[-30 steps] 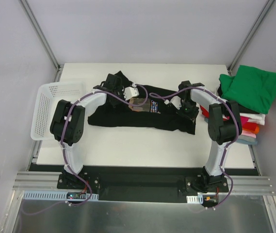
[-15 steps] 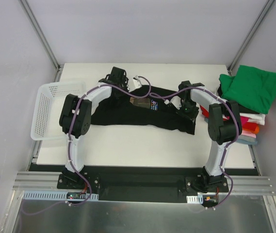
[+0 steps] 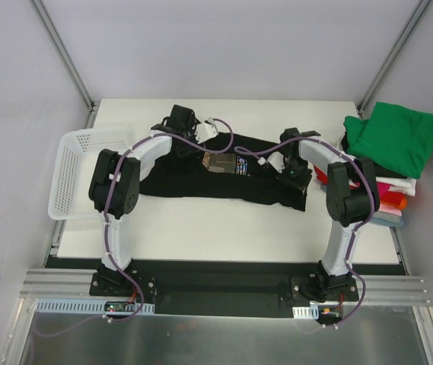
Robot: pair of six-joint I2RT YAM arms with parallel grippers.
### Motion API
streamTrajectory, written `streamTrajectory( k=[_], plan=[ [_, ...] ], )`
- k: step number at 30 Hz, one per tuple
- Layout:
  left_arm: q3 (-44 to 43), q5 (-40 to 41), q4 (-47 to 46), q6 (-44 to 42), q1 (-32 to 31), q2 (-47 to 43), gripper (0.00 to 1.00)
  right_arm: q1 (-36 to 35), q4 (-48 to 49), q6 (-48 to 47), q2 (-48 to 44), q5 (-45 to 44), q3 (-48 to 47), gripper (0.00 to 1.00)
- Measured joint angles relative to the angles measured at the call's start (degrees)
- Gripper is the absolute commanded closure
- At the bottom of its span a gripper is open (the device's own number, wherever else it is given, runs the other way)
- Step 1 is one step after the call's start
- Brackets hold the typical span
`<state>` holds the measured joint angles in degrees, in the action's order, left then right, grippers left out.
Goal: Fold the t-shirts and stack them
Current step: Fold the tshirt
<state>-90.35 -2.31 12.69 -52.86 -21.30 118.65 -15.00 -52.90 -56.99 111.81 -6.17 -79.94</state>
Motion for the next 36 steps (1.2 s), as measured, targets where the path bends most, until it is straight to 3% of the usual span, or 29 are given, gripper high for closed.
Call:
streamTrajectory(
  k=[15,21,23,28,29,31,33,36],
  plan=[
    [25.6,-2.0,0.0,3.8,-2.7,-32.6,0.35,0.0,0.0,0.9,0.0,0.6,0.3,0.78],
    [28.7,-5.0,0.6,5.3,-4.5,-30.6,0.34,-0.3,0.3,1.2,-0.8,0.6,1.3,0.63],
    [28.7,-5.2,0.5,5.6,-4.5,-28.7,0.33,-0.5,0.5,1.3,-1.7,0.6,2.0,0.46],
    [28.3,-5.9,0.6,5.6,-4.5,-24.3,0.30,-0.6,1.2,1.3,-3.9,0.4,3.0,0.36],
    [28.0,-6.1,0.6,5.6,-4.4,-23.5,0.30,-0.7,1.5,1.3,-4.4,0.4,3.2,0.25],
    [27.0,-6.3,0.6,5.6,-4.1,-21.9,0.30,-0.7,2.0,1.4,-5.2,0.3,3.7,0.21],
    [26.1,-6.3,0.5,5.6,-3.8,-20.8,0.30,-0.7,2.4,1.4,-6.1,0.3,4.1,0.00],
    [24.5,-6.5,0.4,5.5,-3.0,-19.4,0.30,-0.7,3.1,1.4,-7.1,0.2,4.6,0.03]
  ],
)
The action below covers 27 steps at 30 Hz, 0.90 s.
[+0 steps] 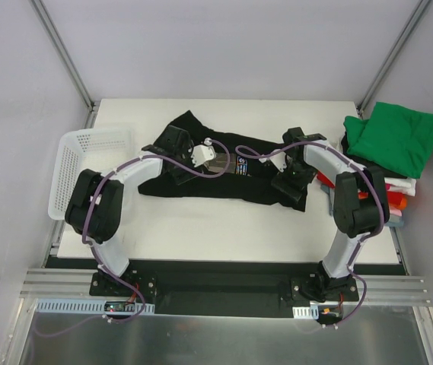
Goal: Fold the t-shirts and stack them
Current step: Fold the tshirt
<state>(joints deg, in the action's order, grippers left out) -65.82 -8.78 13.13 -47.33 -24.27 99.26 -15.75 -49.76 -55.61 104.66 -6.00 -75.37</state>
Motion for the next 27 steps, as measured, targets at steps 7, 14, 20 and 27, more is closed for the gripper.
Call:
streamTrajectory(
  k=[7,14,20,27],
  plan=[
    [-3.3,0.1,-0.5,-0.2,1.6,3.0,0.32,0.0,0.8,-0.1,-0.9,0.0,0.4,0.04],
    [-5.3,0.0,-0.5,-0.2,1.9,6.0,0.45,0.0,1.1,-0.1,-1.1,-0.2,1.1,0.04],
    [-6.1,0.0,-0.3,-0.1,1.9,7.5,0.92,0.0,1.1,-0.1,-1.1,-0.2,1.2,0.04],
    [-7.9,0.0,-0.4,-0.5,2.7,8.7,1.00,0.0,1.1,-0.1,-1.1,-0.2,1.2,0.03]
  ],
)
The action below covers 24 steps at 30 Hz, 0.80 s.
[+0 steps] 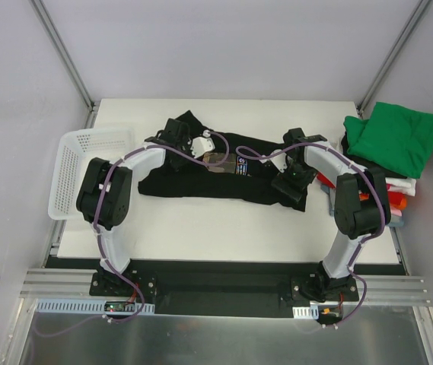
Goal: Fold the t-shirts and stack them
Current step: Fold the tshirt
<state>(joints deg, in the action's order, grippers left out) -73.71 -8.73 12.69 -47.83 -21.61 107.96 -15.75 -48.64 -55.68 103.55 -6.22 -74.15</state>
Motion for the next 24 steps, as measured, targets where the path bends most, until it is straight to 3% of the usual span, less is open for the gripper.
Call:
streamTrajectory(
  k=[24],
  plan=[
    [-14.3,3.0,0.1,-3.4,0.3,9.3,1.00,0.0,0.0,0.1,0.0,0.0,0.0,0.03]
  ],
)
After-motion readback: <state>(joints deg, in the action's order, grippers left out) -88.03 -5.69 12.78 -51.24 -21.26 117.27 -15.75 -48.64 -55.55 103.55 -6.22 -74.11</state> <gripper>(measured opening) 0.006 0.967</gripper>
